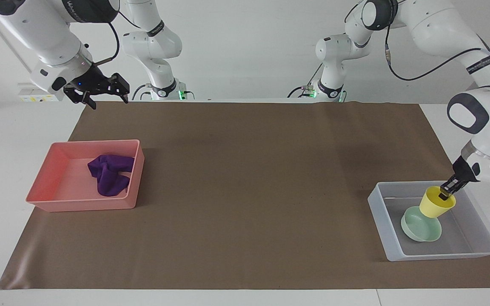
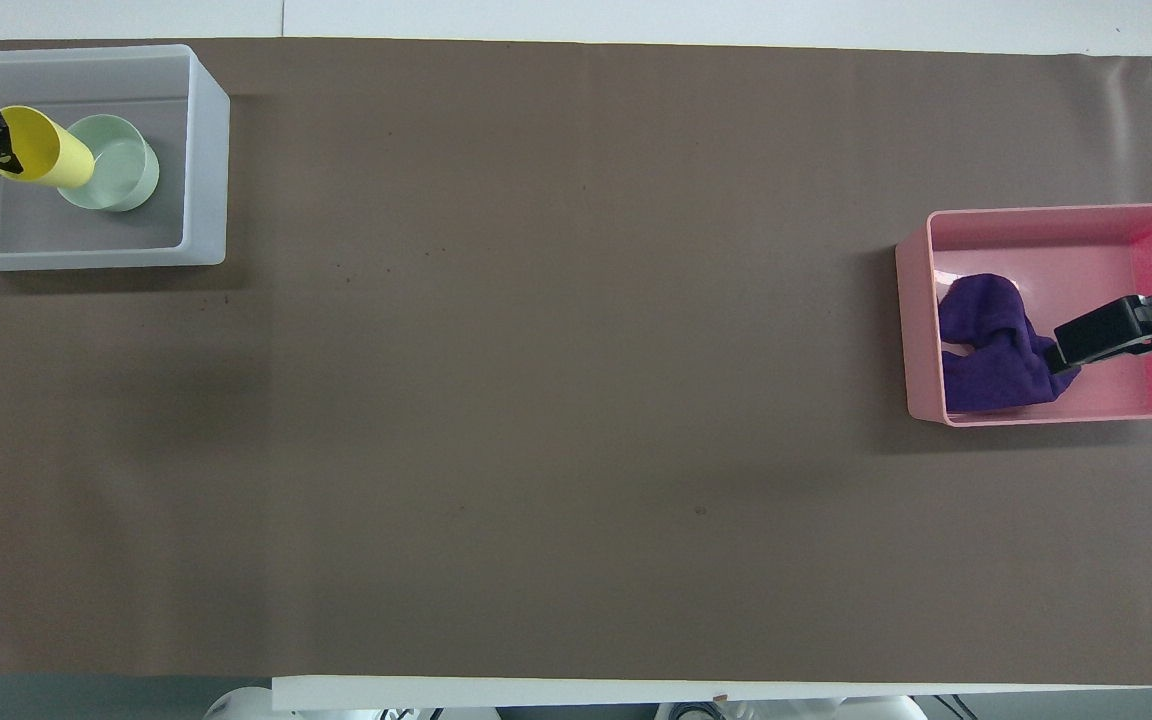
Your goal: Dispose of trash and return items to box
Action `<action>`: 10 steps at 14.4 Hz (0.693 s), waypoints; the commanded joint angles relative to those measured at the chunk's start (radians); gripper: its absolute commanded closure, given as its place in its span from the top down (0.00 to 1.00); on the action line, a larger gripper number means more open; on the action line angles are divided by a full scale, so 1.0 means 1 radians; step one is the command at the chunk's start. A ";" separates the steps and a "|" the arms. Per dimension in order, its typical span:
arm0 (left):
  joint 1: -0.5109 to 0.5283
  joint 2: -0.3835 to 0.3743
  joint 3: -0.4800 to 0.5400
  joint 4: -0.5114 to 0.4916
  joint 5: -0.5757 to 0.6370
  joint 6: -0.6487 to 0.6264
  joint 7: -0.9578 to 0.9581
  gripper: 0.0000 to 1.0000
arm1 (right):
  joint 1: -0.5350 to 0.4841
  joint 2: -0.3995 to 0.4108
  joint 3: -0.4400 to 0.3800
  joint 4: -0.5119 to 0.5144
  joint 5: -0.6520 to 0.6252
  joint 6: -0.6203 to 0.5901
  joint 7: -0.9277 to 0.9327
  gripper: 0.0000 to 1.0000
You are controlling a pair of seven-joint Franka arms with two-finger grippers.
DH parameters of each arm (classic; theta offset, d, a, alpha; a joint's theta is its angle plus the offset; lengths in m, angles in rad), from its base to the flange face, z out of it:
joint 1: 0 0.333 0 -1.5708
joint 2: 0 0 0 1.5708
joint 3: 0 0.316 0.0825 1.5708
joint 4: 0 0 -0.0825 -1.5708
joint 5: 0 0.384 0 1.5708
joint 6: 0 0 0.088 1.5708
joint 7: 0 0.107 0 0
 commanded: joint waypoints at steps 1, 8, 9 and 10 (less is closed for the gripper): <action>-0.001 0.066 -0.008 0.014 -0.016 0.081 -0.004 0.00 | 0.000 -0.024 0.003 -0.037 -0.023 0.055 -0.001 1.00; -0.030 -0.054 -0.006 -0.056 0.007 -0.015 0.037 1.00 | -0.003 -0.026 0.003 -0.043 -0.023 0.057 -0.002 1.00; -0.036 -0.153 -0.006 -0.135 0.007 -0.091 0.090 1.00 | -0.003 -0.026 0.003 -0.043 -0.023 0.059 -0.003 1.00; -0.047 -0.258 -0.006 -0.247 0.008 -0.112 0.108 1.00 | -0.002 -0.026 0.003 -0.043 -0.023 0.059 -0.003 1.00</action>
